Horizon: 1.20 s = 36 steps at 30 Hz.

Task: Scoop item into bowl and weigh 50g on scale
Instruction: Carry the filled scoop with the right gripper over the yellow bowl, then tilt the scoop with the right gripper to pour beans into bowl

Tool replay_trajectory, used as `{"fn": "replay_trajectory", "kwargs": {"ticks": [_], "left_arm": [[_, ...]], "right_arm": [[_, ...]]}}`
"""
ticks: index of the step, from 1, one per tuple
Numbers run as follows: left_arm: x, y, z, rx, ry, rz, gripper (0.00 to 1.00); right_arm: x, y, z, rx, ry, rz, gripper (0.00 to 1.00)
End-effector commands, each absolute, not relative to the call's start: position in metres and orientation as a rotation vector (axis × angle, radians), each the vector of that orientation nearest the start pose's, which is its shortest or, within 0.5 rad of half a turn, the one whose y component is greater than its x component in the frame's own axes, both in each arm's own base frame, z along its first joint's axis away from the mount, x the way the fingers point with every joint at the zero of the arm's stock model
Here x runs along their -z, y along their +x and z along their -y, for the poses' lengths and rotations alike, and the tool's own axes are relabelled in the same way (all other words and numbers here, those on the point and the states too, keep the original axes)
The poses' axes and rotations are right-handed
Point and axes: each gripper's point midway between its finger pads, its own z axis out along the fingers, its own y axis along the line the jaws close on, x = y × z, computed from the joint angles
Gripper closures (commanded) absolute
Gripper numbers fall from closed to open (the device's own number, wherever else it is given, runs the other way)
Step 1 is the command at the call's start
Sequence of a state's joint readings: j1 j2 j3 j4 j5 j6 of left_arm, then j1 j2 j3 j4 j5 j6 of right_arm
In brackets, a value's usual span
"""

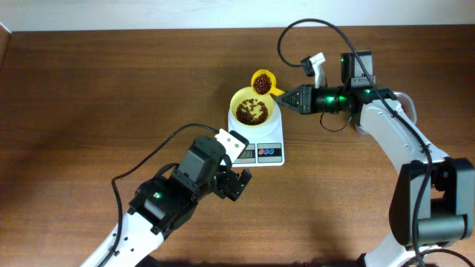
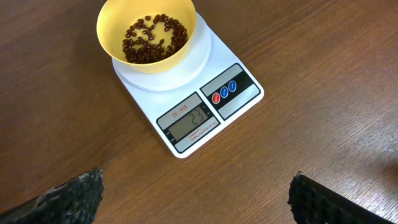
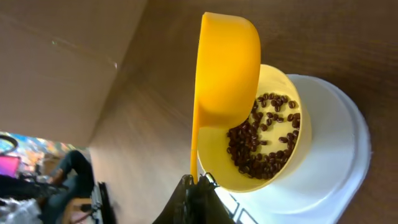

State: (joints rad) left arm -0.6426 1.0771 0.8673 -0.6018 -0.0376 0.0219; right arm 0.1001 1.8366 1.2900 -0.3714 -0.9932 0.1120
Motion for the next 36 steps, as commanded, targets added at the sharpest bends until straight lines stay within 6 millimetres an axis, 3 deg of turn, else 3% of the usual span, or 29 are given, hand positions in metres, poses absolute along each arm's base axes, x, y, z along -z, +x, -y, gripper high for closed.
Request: {"fn": "replay_trajectory", "kwargs": {"ticks": [1, 7, 17, 36], "left_arm": [[-0.1766, 0.2574, 0.1813, 0.245, 0.742, -2.27, 0.01], [-0.1766, 0.2574, 0.1813, 0.245, 0.742, -2.27, 0.01], [-0.1766, 0.2573, 0.1814, 0.246, 0.743, -2.27, 0.01], [-0.1766, 0.2574, 0.1813, 0.245, 0.742, -2.27, 0.01]], "right_arm": [[-0.1568, 0.4155, -0.1888, -1.24, -0.582, -2.211, 0.96], [-0.1568, 0.4156, -0.1888, -1.122, -0.806, -2.078, 0.96], [-0.1562, 0.4162, -0.1882, -0.975, -1.036, -1.915, 0.96], [-0.1489, 0.4187, -0.1836, -0.891, -1.087, -1.913, 0.96]]}}
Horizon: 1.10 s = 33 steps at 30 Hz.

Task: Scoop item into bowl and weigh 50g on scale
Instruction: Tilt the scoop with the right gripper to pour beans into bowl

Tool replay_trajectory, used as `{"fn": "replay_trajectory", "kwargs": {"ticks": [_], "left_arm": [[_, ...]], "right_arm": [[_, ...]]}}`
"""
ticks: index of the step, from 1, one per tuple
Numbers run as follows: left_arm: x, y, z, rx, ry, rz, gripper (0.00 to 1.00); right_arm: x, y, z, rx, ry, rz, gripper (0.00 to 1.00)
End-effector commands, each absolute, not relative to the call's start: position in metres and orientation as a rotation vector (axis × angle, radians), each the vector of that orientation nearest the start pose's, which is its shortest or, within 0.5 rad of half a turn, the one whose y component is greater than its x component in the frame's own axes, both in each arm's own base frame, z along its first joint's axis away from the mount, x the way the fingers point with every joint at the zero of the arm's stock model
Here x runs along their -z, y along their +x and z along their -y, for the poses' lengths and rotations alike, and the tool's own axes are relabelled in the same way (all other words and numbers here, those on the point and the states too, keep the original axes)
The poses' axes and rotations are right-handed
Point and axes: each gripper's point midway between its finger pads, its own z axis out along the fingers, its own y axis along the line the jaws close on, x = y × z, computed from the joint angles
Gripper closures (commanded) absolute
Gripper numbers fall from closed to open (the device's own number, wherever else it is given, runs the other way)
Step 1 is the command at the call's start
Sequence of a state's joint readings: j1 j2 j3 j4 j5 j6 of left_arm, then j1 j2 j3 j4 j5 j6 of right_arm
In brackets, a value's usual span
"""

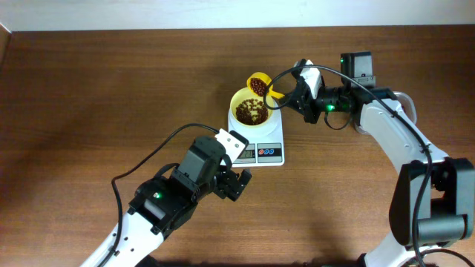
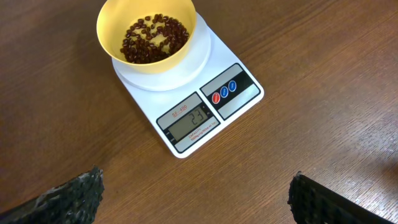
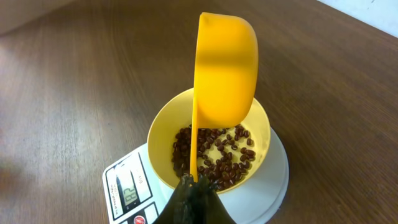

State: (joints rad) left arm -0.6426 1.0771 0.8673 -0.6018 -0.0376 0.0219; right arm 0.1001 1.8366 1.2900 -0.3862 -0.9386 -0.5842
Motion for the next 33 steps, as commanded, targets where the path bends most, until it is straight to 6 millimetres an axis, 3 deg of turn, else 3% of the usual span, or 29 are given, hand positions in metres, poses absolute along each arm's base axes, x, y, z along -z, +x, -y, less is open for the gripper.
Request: {"fn": "replay_trajectory", "kwargs": {"ticks": [1, 33], "left_arm": [[-0.1766, 0.2573, 0.1814, 0.246, 0.743, -2.27, 0.01], [-0.1766, 0.2573, 0.1814, 0.246, 0.743, -2.27, 0.01]], "right_arm": [[-0.1489, 0.4188, -0.1836, -0.891, -1.087, -1.913, 0.96], [-0.1415, 0.425, -0.177, -0.706, -1.253, -1.812, 0.96]]}}
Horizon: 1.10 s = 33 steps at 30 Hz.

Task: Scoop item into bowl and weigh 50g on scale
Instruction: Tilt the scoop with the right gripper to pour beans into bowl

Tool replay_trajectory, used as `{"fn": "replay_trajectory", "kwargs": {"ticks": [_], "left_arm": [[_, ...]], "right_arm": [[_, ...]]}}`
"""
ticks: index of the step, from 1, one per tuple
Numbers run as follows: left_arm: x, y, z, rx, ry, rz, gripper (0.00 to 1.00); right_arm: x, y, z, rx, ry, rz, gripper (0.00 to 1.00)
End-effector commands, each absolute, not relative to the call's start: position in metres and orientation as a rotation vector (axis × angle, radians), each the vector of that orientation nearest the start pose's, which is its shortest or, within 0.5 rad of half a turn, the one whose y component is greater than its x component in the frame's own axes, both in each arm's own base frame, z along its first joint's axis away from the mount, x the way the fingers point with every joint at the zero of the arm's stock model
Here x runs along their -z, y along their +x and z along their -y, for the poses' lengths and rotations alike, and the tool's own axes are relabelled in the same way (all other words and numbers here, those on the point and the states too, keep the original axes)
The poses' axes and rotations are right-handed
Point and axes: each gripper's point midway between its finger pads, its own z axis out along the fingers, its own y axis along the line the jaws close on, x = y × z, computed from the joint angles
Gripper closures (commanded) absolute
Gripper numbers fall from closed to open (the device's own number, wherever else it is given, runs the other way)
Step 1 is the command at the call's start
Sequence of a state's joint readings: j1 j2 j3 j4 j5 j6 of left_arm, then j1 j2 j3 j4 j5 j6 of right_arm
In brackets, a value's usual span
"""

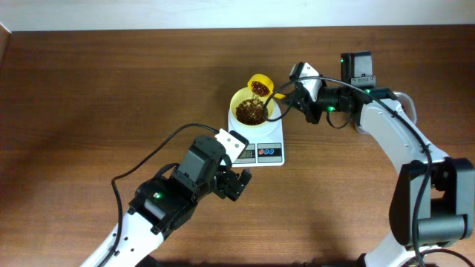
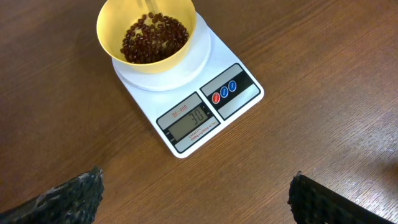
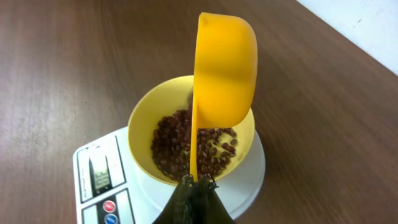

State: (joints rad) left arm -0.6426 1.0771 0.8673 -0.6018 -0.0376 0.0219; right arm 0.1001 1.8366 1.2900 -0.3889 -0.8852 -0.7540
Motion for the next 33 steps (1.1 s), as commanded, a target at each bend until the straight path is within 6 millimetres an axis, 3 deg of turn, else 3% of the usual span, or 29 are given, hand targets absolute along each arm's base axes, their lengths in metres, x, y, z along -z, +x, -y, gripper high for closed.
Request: {"fn": "replay_trajectory", "kwargs": {"ticks": [1, 21, 33], "left_arm": [[-0.1766, 0.2574, 0.1813, 0.245, 0.742, -2.27, 0.01], [-0.1766, 0.2573, 0.1814, 0.246, 0.743, -2.27, 0.01], [-0.1766, 0.2573, 0.1814, 0.246, 0.743, -2.27, 0.01]], "right_arm": [[-0.1411, 0.4255, -0.1765, -0.697, -1.258, -1.81, 0.96], [-0.1398, 0.4265, -0.1752, -0.684, -1.258, -1.818, 0.96], [-0.1398, 0.4264, -0.1753, -0.618, -1.356, -1.726, 0.96]]}}
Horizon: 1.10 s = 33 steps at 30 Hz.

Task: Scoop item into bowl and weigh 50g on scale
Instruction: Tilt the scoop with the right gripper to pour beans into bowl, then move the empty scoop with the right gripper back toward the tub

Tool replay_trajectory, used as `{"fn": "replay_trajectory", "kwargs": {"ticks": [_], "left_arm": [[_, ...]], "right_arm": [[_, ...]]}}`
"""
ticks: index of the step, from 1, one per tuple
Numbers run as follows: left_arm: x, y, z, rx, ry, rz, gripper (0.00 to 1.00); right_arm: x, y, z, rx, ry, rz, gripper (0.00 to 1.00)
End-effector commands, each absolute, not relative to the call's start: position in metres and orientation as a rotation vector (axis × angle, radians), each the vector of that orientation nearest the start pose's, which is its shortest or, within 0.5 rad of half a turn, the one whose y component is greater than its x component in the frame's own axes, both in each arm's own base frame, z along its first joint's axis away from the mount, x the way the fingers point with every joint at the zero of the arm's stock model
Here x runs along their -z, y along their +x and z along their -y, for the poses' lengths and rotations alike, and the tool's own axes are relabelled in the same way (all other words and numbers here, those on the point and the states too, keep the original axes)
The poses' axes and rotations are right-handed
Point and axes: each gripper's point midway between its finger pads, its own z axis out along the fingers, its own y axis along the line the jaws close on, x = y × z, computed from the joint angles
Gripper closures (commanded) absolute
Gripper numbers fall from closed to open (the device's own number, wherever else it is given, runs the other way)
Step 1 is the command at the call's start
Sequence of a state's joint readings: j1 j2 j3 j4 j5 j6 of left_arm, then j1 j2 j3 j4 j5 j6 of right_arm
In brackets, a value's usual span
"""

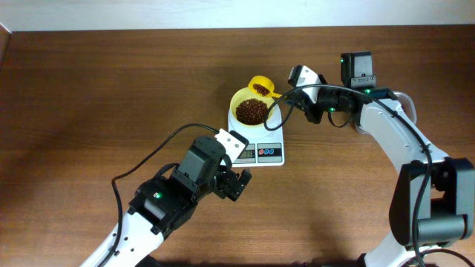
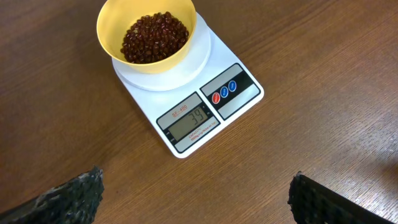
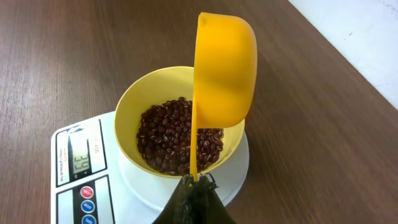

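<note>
A yellow bowl point(image 1: 252, 111) of red beans point(image 2: 154, 37) sits on the white scale point(image 2: 239, 99). The scale's display point(image 2: 189, 116) reads 39 in the left wrist view. My right gripper point(image 3: 196, 183) is shut on the handle of an orange scoop point(image 3: 224, 62). It holds the scoop point(image 1: 260, 87) over the bowl's far rim, with some beans still in the cup. My left gripper point(image 2: 196, 202) hangs open over bare table in front of the scale, holding nothing.
The brown wooden table point(image 1: 89, 89) stretches left of the scale. A black cable point(image 1: 159, 148) loops from the left arm beside the scale. Another cable point(image 1: 312, 26) arcs above the right arm. The table's far edge meets a white wall point(image 3: 373, 37).
The beans in the bowl have piled higher and the display has gone from 30 to 39. No beans are falling now. The scoop stays over the far rim. The left arm has not moved.
The right gripper first held the full scoop beside the bowl's far right rim, with the display at 23. Then the scoop was tipped over the rim, still at 23. Then beans were falling and it read 30. Now it reads 39.
</note>
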State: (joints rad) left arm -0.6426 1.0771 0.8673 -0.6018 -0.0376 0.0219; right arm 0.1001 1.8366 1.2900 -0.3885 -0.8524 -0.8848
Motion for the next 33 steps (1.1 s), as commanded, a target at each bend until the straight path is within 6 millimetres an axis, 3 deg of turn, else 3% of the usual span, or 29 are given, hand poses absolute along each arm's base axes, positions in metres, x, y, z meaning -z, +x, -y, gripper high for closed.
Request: {"fn": "replay_trajectory", "kwargs": {"ticks": [1, 12, 20, 27, 33], "left_arm": [[-0.177, 0.257, 0.181, 0.246, 0.743, -2.27, 0.01], [-0.177, 0.257, 0.181, 0.246, 0.743, -2.27, 0.01], [-0.177, 0.257, 0.181, 0.246, 0.743, -2.27, 0.01], [-0.177, 0.257, 0.181, 0.246, 0.743, -2.27, 0.01], [-0.177, 0.257, 0.181, 0.245, 0.742, -2.27, 0.01]], "right_arm": [[-0.14, 0.427, -0.175, -0.611, -1.364, -1.717, 0.96], [-0.14, 0.427, -0.175, -0.49, -1.52, -1.548, 0.96], [-0.154, 0.443, -0.177, -0.409, -1.514, -1.454, 0.96], [-0.154, 0.442, -0.178, -0.594, -1.297, -1.684, 0.96], [-0.163, 0.433, -0.187, -0.931, -0.976, -1.909, 0.96]]}}
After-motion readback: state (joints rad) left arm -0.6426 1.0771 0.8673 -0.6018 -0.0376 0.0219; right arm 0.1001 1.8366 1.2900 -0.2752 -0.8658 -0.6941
